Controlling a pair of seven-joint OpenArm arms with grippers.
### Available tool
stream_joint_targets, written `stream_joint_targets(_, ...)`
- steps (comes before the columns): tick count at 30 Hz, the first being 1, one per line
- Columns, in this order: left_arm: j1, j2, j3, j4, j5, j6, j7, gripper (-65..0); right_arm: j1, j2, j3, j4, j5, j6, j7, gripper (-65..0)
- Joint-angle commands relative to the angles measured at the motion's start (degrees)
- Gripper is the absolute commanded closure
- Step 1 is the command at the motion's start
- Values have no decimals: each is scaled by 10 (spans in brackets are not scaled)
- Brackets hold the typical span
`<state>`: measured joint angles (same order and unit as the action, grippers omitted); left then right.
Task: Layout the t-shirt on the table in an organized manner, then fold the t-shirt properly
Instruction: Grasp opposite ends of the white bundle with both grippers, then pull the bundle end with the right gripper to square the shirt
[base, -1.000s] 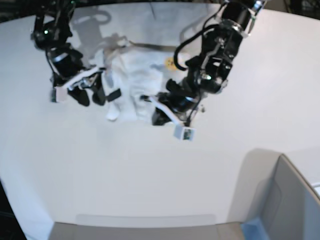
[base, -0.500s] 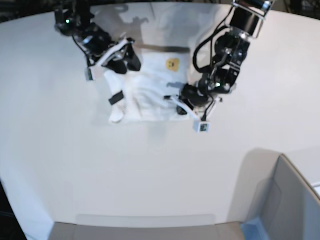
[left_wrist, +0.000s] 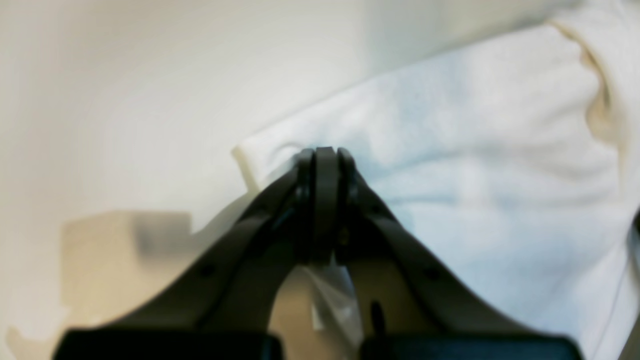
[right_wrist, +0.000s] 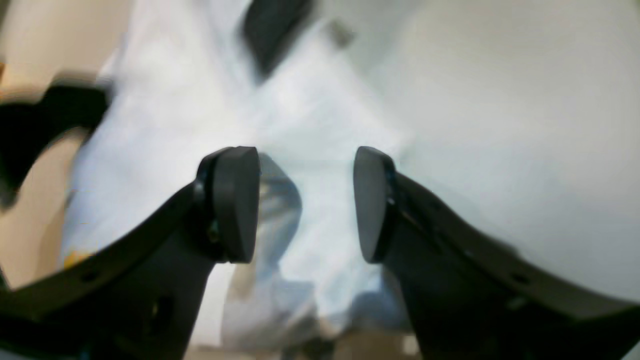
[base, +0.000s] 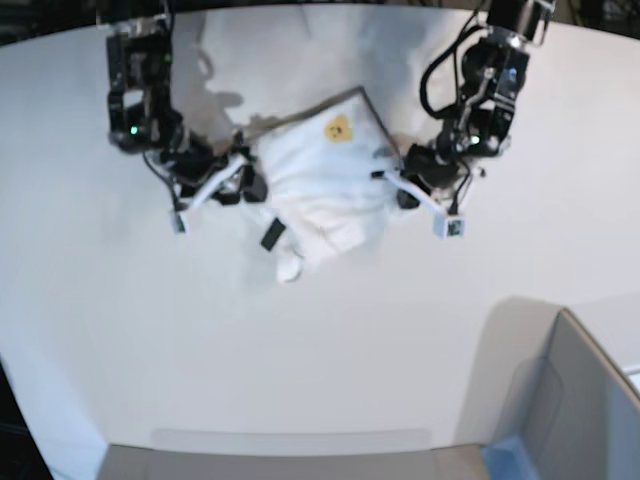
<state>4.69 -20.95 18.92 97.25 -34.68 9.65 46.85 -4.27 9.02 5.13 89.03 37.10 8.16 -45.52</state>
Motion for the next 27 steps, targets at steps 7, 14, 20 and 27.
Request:
stream_joint_targets(7,78,-5,-5,49,3,6,21,-6,167,-2,-94,-104,-93,4,6,-307)
stream_joint_targets(14,121,-5,-9,107,3,8,21,-4,252,-55,-151,-132,-167,4,6,-307)
stream_joint_targets(20,121,17,-96,151,3,8,20,-6,237,-57,-126,-17,-203,4,6,-307)
stream_joint_targets(27,87,25,-74,195,1,7,20,0,152,-28,-41,123,-203,3,2,-256)
